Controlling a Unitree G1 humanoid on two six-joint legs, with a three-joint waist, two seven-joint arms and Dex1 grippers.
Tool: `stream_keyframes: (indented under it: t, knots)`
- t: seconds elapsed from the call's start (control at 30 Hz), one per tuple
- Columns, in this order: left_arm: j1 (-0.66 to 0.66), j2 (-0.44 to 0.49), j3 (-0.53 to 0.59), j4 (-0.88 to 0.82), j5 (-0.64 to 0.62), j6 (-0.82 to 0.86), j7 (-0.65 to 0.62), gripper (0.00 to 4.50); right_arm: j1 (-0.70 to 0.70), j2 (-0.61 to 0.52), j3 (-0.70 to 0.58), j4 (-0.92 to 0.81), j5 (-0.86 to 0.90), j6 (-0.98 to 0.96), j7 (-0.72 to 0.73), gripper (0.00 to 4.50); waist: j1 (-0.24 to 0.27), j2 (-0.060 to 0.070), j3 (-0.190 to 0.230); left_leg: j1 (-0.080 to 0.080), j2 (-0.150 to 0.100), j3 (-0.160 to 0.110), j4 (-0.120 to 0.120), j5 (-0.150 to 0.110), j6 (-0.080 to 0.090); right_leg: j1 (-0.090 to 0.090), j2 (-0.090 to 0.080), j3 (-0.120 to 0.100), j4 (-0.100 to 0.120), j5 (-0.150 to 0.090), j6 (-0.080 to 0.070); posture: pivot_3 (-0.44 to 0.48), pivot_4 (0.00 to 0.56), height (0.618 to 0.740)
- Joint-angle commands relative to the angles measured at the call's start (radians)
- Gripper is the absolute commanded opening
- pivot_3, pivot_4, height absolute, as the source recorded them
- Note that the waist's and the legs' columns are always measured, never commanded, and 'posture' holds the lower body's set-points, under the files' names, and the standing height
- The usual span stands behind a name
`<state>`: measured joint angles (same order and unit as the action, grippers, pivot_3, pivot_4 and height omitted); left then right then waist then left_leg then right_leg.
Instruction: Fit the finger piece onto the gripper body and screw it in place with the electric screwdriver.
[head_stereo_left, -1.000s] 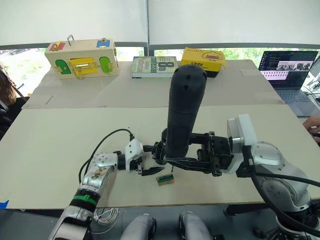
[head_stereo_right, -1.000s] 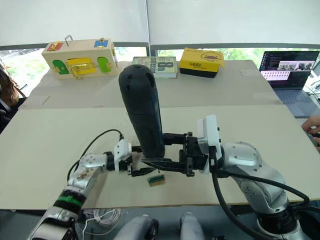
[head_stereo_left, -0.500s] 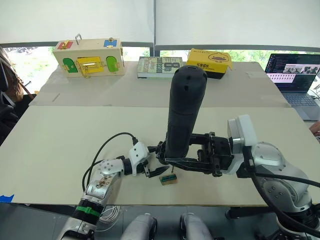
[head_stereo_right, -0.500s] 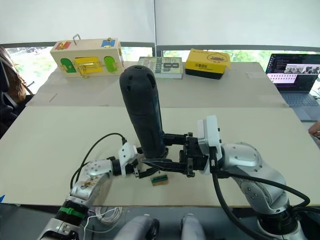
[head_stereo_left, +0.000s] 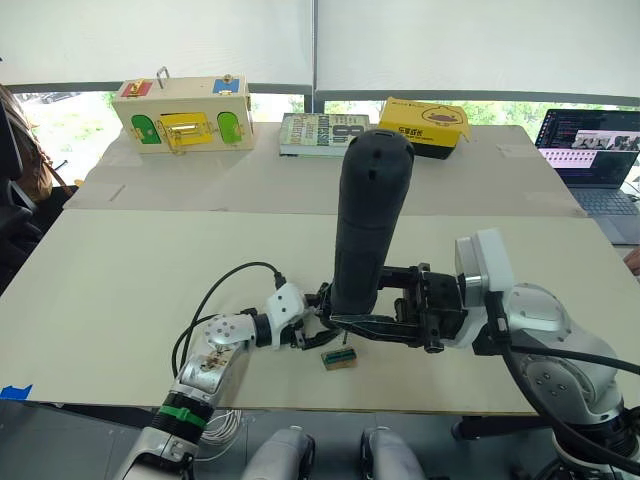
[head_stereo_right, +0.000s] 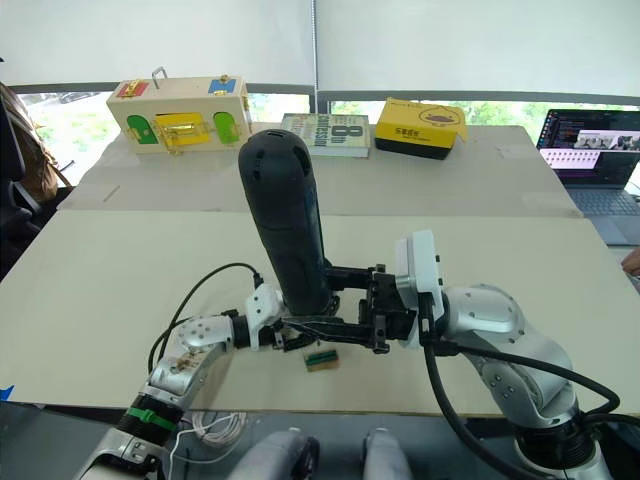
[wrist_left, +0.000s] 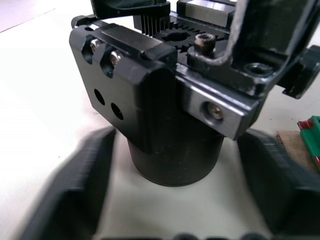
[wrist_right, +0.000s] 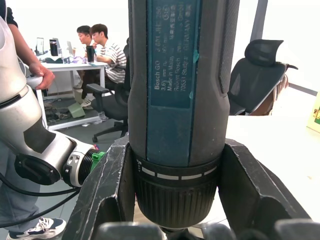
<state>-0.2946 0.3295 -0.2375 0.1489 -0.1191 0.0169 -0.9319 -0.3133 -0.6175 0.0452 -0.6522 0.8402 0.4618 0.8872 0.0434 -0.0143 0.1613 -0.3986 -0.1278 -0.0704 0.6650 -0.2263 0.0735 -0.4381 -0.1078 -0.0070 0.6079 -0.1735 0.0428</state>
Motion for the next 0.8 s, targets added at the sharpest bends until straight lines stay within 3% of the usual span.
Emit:
stream_keyframes:
  t: [0.03, 0.3, 0.8]
  knots:
    - [0.001, -0.009, -0.029, 0.017, 0.014, 0.012, 0.003, 2.27, -0.027, 0.006, -0.031, -0.029, 0.011, -0.021, -0.001, 1.90, 0.000, 0.000, 0.000, 0.000, 0.000, 0.000, 0.000, 0.000, 0.000, 0.000, 0.000, 0.000, 0.000, 0.000, 0.000, 0.000, 0.150, 0.740]
    - [0.005, -0.001, -0.029, 0.018, 0.015, 0.020, 0.002, 2.27, -0.159, 0.050, -0.028, -0.002, 0.075, 0.031, -0.063, 1.90, -0.001, 0.000, 0.000, 0.000, 0.000, 0.000, 0.000, 0.000, 0.000, 0.000, 0.000, 0.000, 0.000, 0.000, 0.000, 0.000, 0.150, 0.740]
    - [-0.002, 0.008, -0.029, 0.012, 0.003, 0.045, -0.014, 2.27, -0.339, 0.137, 0.052, 0.115, -0.002, 0.111, -0.128, 1.90, -0.002, 0.000, 0.000, 0.000, 0.000, 0.000, 0.001, 0.000, 0.000, -0.001, 0.001, 0.000, 0.001, 0.000, 0.000, 0.000, 0.150, 0.740]
